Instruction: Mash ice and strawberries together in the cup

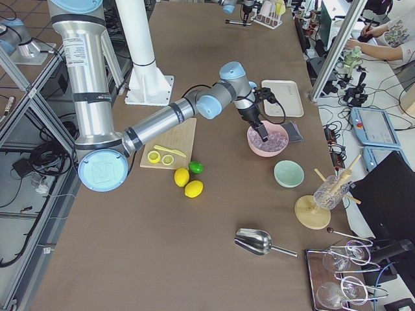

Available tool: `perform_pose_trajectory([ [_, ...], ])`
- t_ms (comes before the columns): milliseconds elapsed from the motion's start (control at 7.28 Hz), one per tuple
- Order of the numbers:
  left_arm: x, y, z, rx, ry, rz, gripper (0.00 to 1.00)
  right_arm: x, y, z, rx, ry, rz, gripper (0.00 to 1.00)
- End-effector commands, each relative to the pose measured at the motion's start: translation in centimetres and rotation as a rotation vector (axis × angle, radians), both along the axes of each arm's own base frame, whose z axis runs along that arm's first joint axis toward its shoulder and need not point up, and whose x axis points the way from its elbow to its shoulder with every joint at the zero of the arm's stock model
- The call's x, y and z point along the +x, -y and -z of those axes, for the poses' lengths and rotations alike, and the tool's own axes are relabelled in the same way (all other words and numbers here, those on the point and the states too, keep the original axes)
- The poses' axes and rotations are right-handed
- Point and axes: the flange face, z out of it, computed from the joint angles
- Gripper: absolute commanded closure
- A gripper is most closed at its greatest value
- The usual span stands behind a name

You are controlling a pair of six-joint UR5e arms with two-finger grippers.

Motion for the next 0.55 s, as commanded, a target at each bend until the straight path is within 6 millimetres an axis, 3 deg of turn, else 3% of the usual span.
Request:
perform_pose_trajectory([
  [0,0.5,-0.1,-0.1,-0.005,-0.001,-0.006,0.80,-0.3,-0.1,0.0,0.002,-0.005,0.002,0.00],
  [137,0.8,0.3,0.7,0.011,-0.007,-0.008,0.03,-0.6,0.0,0.1,0.008,-0.009,0.019,0.00],
  [412,0.7,1.9,3.5,0.019,-0.026,0.052,0.02,-0.9,0.5,-0.1,0.009,-0.015,0.030,0.00],
])
